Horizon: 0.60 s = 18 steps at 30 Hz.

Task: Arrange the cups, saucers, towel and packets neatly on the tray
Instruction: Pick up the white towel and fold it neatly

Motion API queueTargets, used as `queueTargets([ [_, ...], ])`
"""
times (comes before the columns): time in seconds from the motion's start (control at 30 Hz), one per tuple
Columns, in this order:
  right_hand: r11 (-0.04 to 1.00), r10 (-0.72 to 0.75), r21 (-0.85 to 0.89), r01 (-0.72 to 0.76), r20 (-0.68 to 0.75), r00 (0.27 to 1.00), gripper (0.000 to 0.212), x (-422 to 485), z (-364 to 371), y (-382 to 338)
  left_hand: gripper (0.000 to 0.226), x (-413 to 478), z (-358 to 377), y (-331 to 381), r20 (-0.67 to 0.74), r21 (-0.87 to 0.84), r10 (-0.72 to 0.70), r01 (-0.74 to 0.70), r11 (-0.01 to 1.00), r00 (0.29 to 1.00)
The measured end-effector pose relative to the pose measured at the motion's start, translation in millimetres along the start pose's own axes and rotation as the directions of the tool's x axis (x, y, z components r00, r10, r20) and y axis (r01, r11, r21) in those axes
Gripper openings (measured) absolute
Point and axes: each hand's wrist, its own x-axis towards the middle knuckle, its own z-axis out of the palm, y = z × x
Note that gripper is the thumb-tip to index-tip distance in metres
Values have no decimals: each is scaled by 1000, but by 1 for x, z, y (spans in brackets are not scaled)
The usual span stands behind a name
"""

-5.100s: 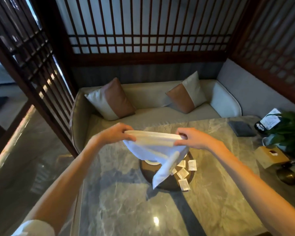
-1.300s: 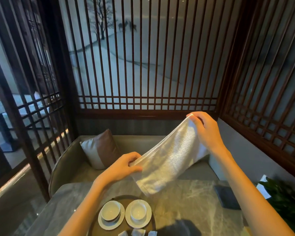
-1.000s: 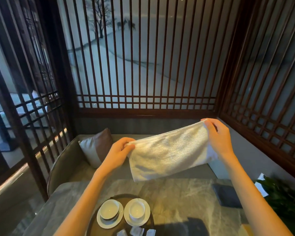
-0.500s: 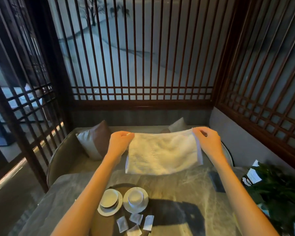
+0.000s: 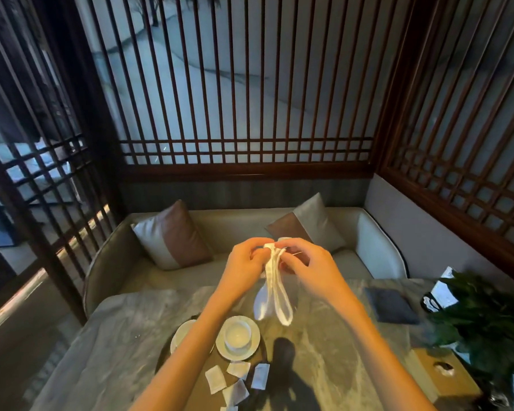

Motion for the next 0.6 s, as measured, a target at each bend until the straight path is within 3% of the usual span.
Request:
queueTargets([
  [0.13, 999, -45, 0, 45, 72, 996, 16, -1, -9, -12, 21, -5, -10, 7, 26, 22, 82, -82, 996, 996],
  [0.3, 949, -169, -262, 176, 50, 984, 8, 4, -18, -23, 18, -9, -11, 17, 62, -56, 100, -96, 994, 993],
  [0.6, 963, -152, -215, 163, 66, 986, 12, 3, -19, -32, 12, -15, -14, 27, 64, -213, 41, -26, 977, 997],
])
